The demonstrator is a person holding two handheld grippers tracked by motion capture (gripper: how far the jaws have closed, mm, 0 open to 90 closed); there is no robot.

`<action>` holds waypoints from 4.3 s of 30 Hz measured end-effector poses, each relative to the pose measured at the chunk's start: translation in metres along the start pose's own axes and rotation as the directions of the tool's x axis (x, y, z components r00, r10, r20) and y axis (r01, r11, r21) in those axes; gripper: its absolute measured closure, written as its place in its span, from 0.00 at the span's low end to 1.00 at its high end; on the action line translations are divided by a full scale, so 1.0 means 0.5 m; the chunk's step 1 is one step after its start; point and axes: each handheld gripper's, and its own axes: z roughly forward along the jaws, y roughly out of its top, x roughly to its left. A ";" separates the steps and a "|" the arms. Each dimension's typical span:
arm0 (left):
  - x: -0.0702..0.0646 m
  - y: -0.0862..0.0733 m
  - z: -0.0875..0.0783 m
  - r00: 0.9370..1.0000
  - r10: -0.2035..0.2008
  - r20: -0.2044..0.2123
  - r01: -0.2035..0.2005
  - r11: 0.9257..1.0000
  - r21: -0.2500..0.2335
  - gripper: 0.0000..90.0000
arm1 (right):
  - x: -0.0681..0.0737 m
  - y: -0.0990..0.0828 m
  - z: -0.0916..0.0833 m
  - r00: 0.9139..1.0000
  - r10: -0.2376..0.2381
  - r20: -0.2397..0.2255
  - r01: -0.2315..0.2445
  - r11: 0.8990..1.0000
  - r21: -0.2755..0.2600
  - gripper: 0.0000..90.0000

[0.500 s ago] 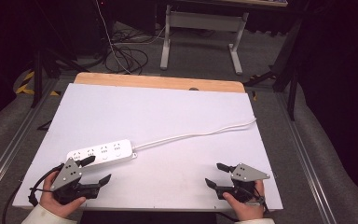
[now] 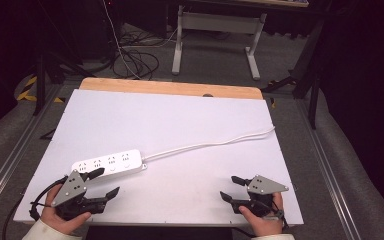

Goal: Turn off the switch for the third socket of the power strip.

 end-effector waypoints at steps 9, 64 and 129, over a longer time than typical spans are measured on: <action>0.004 0.007 -0.006 1.000 -0.019 0.018 0.019 1.000 0.011 0.27 | -0.001 0.000 0.000 1.000 0.000 0.001 0.000 1.000 0.001 0.37; 0.111 0.052 -0.005 0.995 -0.076 -0.057 0.081 0.993 0.090 0.48 | -0.001 -0.002 0.006 1.000 -0.006 0.007 0.006 1.000 0.016 0.37; 0.143 0.042 0.045 0.999 -0.030 -0.042 0.045 0.896 0.441 1.00 | -0.001 -0.002 0.007 1.000 -0.003 -0.003 0.003 1.000 0.017 0.37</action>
